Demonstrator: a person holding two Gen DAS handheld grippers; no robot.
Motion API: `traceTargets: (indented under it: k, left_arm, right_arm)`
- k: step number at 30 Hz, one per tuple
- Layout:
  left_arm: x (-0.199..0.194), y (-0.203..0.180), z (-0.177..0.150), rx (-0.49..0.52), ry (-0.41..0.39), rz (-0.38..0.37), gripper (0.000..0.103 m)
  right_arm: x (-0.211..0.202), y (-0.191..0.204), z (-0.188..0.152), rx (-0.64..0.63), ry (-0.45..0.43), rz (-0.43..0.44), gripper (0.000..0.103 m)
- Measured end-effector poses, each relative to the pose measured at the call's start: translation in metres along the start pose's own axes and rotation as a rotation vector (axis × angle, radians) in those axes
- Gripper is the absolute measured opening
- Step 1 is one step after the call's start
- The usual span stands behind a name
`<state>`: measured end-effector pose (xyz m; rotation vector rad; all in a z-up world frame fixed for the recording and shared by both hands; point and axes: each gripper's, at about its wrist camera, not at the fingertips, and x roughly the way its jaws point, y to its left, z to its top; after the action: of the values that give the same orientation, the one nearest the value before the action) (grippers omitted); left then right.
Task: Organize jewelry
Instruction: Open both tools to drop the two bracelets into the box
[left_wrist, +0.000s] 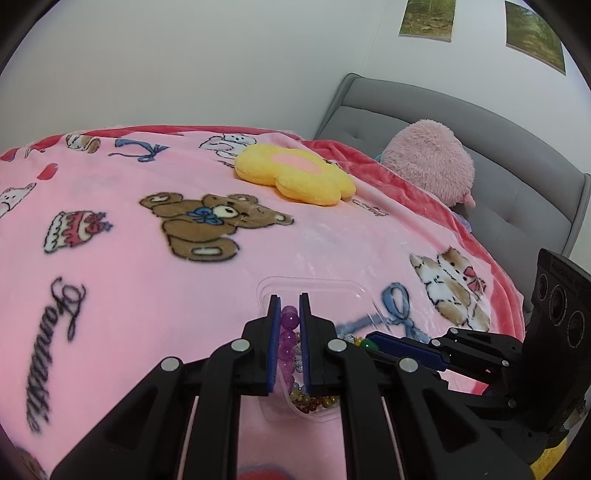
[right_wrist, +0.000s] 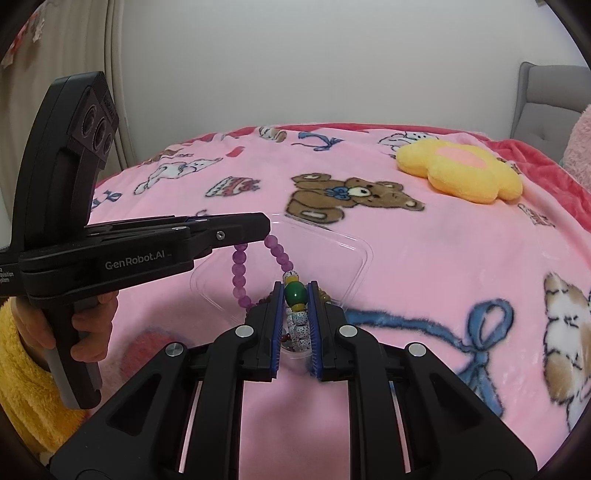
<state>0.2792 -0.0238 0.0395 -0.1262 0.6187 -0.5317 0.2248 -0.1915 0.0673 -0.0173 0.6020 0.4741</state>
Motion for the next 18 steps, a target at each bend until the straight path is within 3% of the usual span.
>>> traceTargets:
  k: [3, 5, 7, 9, 18]
  left_arm:
    - [-0.001, 0.0, -0.001, 0.002, -0.002, 0.002, 0.01]
    - [-0.003, 0.0, -0.001, 0.001, -0.012, -0.002, 0.011]
    - [-0.007, 0.002, 0.0, -0.008, -0.023, -0.003, 0.019]
    - [-0.009, 0.003, 0.0, -0.015, -0.024, -0.009, 0.021]
    - [-0.031, -0.004, -0.001, 0.016, -0.048, -0.01, 0.027]
  right_arm:
    - [-0.003, 0.0, -0.001, -0.002, -0.013, 0.015, 0.018]
    - [-0.007, -0.001, -0.002, 0.007, -0.024, 0.027, 0.028]
    - [-0.013, -0.001, -0.003, 0.009, -0.044, 0.032, 0.03]
    - [-0.018, 0.0, -0.003, 0.002, -0.055, 0.024, 0.035]
    - [-0.045, 0.004, -0.008, -0.01, -0.087, 0.028, 0.036]
